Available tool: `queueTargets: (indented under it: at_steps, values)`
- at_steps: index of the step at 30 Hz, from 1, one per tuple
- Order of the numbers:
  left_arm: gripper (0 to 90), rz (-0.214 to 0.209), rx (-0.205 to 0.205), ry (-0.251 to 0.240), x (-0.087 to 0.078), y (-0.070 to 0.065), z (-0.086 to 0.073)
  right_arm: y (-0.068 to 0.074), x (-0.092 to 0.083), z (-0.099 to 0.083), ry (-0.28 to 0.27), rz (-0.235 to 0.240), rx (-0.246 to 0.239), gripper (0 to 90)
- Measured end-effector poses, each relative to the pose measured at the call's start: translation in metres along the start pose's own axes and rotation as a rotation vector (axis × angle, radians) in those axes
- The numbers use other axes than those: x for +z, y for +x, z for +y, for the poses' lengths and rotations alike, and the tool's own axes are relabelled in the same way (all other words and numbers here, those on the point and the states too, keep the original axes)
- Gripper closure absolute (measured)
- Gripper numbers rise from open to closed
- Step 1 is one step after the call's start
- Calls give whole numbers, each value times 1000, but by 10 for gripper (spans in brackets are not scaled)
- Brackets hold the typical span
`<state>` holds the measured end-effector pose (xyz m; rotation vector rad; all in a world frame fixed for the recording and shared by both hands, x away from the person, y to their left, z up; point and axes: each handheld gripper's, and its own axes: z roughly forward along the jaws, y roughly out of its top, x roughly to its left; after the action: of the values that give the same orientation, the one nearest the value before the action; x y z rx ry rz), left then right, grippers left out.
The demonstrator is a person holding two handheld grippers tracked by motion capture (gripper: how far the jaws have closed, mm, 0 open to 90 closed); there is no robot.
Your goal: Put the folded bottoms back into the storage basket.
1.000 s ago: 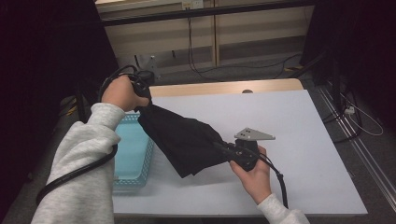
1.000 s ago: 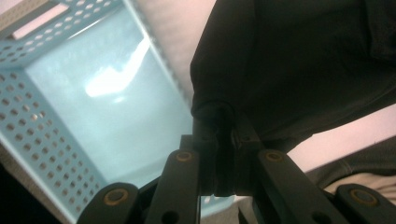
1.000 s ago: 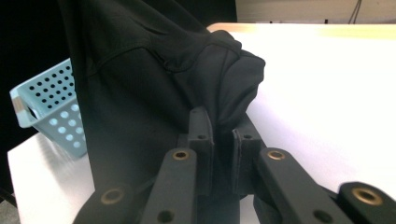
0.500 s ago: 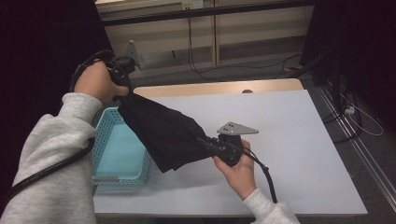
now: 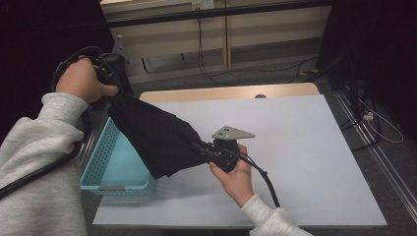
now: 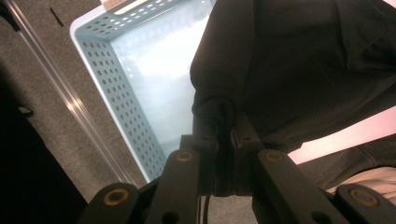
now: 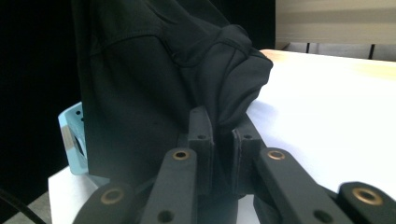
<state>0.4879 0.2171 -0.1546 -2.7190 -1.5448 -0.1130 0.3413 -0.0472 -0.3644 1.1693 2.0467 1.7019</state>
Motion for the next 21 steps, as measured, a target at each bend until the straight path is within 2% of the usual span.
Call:
queueTargets:
  at_steps: [9, 21]
  values:
    - [837, 16, -23, -5, -9, 15, -10, 11, 15, 6, -7, 33, -5, 821]
    - [837, 18, -34, 26, 4, 39, -18, 23, 34, 4, 1, 57, -6, 821]
